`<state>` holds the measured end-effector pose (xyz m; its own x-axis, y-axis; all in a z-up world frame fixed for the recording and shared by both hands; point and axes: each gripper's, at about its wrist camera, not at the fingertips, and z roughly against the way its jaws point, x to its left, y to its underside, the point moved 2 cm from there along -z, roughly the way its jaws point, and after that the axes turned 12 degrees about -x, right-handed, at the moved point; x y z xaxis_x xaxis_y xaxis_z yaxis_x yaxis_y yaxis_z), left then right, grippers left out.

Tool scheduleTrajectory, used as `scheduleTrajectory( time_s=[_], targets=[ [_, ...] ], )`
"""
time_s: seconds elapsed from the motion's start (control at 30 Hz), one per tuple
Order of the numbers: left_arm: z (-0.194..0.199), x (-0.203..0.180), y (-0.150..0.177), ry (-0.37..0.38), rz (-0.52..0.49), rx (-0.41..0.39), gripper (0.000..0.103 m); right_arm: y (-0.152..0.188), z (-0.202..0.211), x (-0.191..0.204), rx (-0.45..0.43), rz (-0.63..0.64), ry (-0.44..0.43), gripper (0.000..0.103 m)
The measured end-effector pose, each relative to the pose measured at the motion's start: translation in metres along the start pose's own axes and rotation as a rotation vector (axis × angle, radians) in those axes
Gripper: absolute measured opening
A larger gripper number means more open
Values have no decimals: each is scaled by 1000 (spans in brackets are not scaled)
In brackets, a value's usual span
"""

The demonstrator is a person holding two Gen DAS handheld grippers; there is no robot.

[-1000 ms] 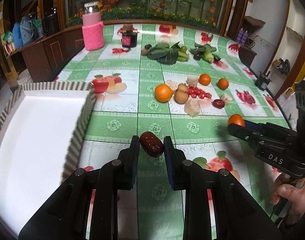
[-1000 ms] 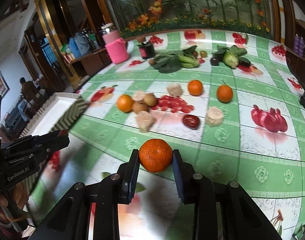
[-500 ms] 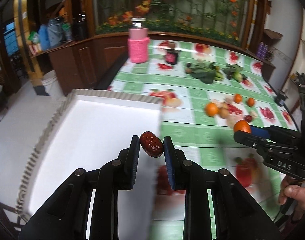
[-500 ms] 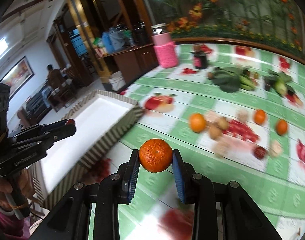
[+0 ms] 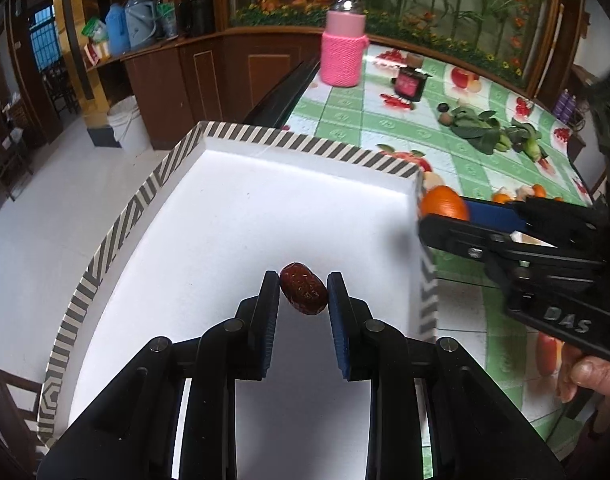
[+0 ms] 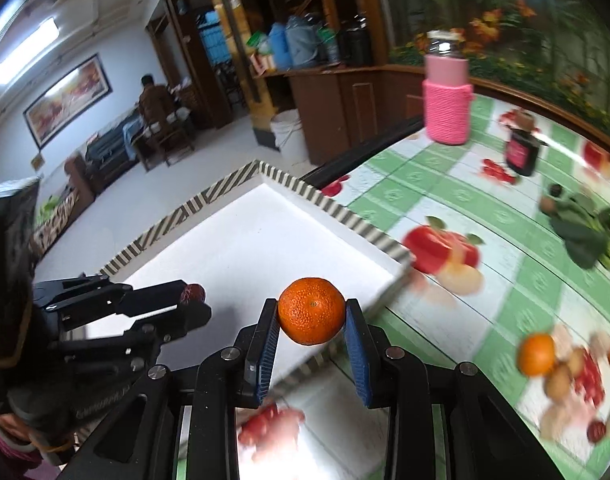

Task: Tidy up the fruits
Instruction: 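Carry the mandarin in the right tool while the left tool carries the date to the white tray, then open the right tool over the tray while the left tool releases the date there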

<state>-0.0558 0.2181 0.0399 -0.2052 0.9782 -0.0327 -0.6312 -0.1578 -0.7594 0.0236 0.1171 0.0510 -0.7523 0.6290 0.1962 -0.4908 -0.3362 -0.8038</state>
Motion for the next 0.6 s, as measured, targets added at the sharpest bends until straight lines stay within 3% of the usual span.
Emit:
scheduleTrajectory(
  time_s=[0.37, 0.6],
  targets=[
    [-18, 14, 7, -36, 32, 86, 24, 3, -48, 6, 95, 44, -16, 32],
    [-25, 15, 11, 6, 60, 132, 27, 5, -47, 3, 100, 32, -21, 35]
  ],
)
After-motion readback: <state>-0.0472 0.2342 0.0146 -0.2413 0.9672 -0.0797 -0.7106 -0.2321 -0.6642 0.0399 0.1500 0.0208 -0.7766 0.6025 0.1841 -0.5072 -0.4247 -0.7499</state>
